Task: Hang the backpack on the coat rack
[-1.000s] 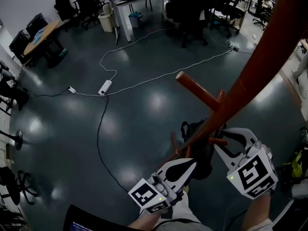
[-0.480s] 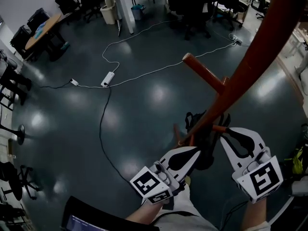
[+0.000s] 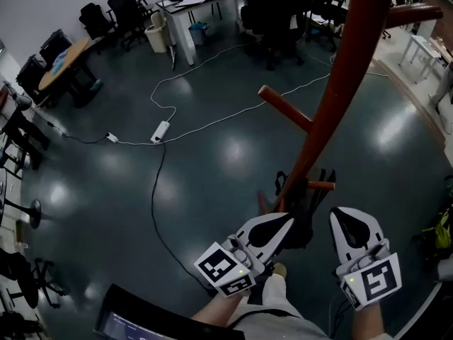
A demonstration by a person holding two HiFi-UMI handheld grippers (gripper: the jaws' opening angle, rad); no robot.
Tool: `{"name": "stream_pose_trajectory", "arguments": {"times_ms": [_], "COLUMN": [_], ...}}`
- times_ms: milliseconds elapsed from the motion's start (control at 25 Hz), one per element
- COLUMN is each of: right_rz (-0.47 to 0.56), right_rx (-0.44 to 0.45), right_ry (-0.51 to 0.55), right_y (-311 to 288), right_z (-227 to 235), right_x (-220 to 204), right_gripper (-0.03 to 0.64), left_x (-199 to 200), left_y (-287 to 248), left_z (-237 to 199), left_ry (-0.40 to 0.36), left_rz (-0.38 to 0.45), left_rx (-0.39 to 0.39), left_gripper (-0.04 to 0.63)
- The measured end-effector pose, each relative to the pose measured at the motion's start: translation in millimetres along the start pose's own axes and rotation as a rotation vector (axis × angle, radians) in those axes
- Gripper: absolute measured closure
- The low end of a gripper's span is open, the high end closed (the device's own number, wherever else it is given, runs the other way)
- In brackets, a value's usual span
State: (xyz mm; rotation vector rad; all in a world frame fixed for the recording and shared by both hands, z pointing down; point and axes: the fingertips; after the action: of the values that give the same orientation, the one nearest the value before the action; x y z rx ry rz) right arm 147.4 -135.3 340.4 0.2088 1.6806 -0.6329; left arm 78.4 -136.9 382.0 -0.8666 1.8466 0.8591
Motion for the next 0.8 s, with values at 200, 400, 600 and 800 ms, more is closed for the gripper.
{"name": "stream_pose_trajectory", "arguments": {"times_ms": [200,400,600,800], "right_rz": [0.055,0.061,0.047,0.047], "right_rx": [-0.026,-0.01,0.01,0.011], "right_ry": [-0.062,-0.163,-0.166,-0.196], "right_y": [15,26,30,38], "right_z": [-14,-34,-50,-55], "right_x": [-11,-15,-21,-23], "right_gripper": [0.6,0.6,0.6,0.601], "left_x": [1,9,9,6], "left_y": [3,9,12,15], "left_z": [7,16,22,32], "left_ry": [-0.015,-0.022,-0.021,-0.018], "left_rz": [-0.003,-0.005,-0.01,-0.02], "left_rx": [-0.018,-0.041,-0.051,-0.063], "left_gripper": [0.586,0.586,0.586,0.586]}}
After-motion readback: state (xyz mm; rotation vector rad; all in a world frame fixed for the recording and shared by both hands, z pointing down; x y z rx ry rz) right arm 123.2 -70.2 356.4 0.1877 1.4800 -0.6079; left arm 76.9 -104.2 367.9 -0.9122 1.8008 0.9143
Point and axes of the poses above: the fingertips, and each gripper's own axes: y backward along the fingers, z to its right, x out of its top, and after that the axes turned 6 degrees about -y, right-handed
